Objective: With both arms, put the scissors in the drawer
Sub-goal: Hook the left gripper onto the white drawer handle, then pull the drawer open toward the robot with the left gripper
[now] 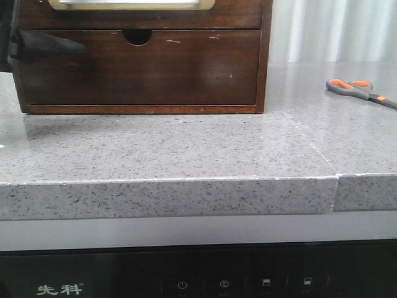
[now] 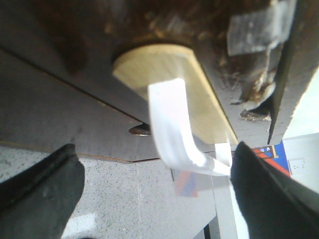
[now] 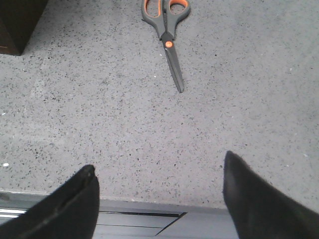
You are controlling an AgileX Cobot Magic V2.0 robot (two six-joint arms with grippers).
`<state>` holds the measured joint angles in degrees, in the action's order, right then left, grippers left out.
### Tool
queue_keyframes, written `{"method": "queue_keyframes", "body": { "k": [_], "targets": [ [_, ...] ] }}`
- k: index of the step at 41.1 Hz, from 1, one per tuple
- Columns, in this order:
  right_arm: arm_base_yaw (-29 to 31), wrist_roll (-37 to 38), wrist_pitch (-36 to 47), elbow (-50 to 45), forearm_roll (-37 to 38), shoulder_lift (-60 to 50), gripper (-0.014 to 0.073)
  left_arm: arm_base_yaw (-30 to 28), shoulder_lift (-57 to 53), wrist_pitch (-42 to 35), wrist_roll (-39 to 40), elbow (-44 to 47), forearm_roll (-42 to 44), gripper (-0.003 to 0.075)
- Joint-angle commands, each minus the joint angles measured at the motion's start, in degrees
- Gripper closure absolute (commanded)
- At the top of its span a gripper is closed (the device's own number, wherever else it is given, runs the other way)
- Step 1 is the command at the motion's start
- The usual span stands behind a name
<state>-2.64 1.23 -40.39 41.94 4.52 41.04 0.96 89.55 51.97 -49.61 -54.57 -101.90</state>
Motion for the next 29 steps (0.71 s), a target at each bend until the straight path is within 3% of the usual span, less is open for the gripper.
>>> {"method": "queue_keyframes", "body": {
  "k": [1, 6, 16, 29],
  "targets": [
    [0.16, -0.04, 3.38, 1.88, 1.12, 0.25, 0.0053, 0.42, -1.11, 3.74, 0.50, -3.27, -4.68, 0.0137],
    [0.16, -0.04, 3.38, 1.88, 1.12, 0.25, 0.0053, 0.42, -1.01, 3.74, 0.50, -4.22, -4.68, 0.0185],
    [0.16, -0.04, 3.33, 1.88, 1.34, 0.25, 0.0053, 0.19, -1.01, 2.23, 0.50, -4.39, -4.68, 0.0414],
    [0.16, -0.04, 3.09, 1.88, 1.45, 0.25, 0.0053, 0.19, -1.01, 5.75, 0.50, -4.39, -4.68, 0.0624]
  ]
}}
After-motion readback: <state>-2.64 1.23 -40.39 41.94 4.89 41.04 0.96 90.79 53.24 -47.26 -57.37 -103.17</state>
